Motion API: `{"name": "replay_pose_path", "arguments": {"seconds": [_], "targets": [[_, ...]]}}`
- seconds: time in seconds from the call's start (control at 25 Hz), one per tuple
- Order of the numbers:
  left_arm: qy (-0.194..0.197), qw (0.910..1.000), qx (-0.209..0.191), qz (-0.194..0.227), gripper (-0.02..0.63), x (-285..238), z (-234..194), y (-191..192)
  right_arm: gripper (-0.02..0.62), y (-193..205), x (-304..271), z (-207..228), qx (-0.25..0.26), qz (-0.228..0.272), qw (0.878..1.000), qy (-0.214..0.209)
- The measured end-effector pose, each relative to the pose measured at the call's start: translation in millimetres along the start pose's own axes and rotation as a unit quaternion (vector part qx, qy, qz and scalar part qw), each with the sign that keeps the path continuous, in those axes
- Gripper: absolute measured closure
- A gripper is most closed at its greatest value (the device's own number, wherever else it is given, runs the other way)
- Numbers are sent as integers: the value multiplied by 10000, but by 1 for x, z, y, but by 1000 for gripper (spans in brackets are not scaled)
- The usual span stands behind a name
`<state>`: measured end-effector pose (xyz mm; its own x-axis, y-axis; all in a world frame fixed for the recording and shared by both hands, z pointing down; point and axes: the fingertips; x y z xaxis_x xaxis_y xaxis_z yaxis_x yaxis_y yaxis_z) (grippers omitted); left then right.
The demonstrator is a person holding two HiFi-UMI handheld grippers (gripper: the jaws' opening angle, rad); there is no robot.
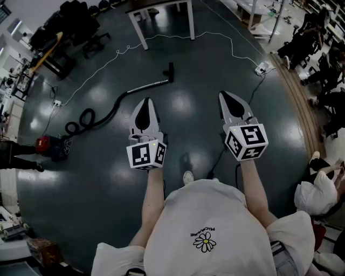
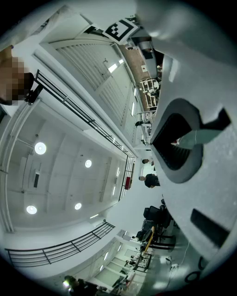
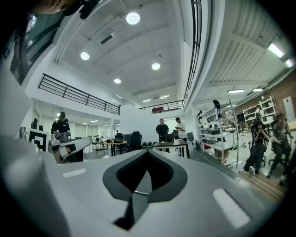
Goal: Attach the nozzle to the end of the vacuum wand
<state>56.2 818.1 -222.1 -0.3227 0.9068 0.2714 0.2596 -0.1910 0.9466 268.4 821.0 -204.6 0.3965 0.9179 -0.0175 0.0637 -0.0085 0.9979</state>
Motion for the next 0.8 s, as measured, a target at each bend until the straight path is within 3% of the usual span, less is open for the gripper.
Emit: {"name": "replay_pose_path", "arguments": {"seconds": [0.56, 0.8], "targets": [[-15, 10000, 50, -14, 604, 4, -23, -6, 592, 0, -24, -23, -57, 15, 9997, -224], [-78, 9999, 135, 32, 604, 8, -58, -6, 592, 6, -45, -39, -126, -41, 9996, -232]]}}
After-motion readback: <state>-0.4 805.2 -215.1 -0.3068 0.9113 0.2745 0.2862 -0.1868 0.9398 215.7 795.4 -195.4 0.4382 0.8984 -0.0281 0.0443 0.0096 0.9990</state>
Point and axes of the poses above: the fingertips, and each gripper's own axes: x backward along the fingers, z to its right, y out of its underside, and after that the axes turned 9 degrees about x, right-handed
